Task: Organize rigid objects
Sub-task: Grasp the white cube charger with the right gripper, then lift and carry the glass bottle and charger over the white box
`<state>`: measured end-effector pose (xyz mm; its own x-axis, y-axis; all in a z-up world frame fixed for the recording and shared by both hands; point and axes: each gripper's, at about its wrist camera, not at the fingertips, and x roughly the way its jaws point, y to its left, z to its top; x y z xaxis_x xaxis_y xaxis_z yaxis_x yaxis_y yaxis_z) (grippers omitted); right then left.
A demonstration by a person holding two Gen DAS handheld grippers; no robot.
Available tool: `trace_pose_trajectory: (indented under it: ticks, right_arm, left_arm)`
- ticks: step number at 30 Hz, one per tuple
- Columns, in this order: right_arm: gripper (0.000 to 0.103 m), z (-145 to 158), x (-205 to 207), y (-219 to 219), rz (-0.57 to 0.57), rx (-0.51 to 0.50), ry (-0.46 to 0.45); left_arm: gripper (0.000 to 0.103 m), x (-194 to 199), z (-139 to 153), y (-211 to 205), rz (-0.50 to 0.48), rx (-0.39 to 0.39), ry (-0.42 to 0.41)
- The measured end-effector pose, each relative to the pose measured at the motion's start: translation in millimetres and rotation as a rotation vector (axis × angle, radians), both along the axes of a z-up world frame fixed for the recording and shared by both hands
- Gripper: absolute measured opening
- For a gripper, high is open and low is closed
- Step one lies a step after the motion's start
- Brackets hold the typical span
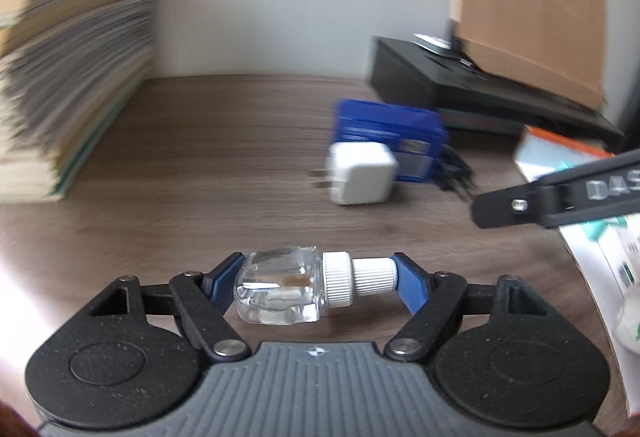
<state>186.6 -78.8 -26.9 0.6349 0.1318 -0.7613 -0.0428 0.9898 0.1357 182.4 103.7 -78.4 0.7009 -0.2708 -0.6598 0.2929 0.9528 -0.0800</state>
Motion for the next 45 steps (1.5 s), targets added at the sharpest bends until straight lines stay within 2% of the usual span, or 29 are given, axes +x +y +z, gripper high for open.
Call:
trace_pose_trajectory:
  ticks: [7, 9, 13, 17, 18, 19, 24, 32, 45]
  right_arm:
    - [0.078, -25.0, 50.2, 45.8, 0.084, -0.004, -0.004]
    - [0.078, -31.0, 61.8, 53.4, 0.096, -0.003, 0.004]
    - [0.084, -37.6, 77.6, 59.5, 0.084, 0.010, 0.003]
    - [0.083, -45.3, 86.7, 67.5, 0.077, -0.025, 0.009]
    - [0.072, -45.6, 86.3, 69.3, 0.075, -0.045, -0.002]
    - [0.071, -45.0, 84.9, 70.8, 0.074, -0.062, -0.012]
    - [0.070, -38.3, 72.3, 64.7, 0.063, -0.046, -0.019]
    - [0.070, -6.7, 24.0, 44.4, 0.080, -0.032, -0.064]
    - [0.070, 44.6, -71.5, -44.0, -0.082, -0.048, -0.082]
  left_arm:
    - [0.080, -10.3, 15.9, 37.1, 0.144, -0.015, 0.007]
    - [0.080, -14.2, 17.6, 44.8, 0.165, -0.014, 0.005]
    - [0.080, -18.8, 19.0, 56.9, 0.202, -0.024, 0.010]
    - [0.080, -21.6, 19.5, 62.7, 0.228, -0.035, 0.012]
    - [0.080, -23.0, 19.7, 63.8, 0.231, -0.036, 0.012]
    - [0.080, -24.2, 19.8, 64.4, 0.233, -0.039, 0.014]
    - [0.080, -27.2, 21.9, 59.7, 0.228, -0.045, 0.015]
    - [0.080, -35.1, 34.9, 38.5, 0.199, -0.069, 0.006]
    - [0.080, -76.2, 64.7, -36.6, 0.056, -0.101, -0.031]
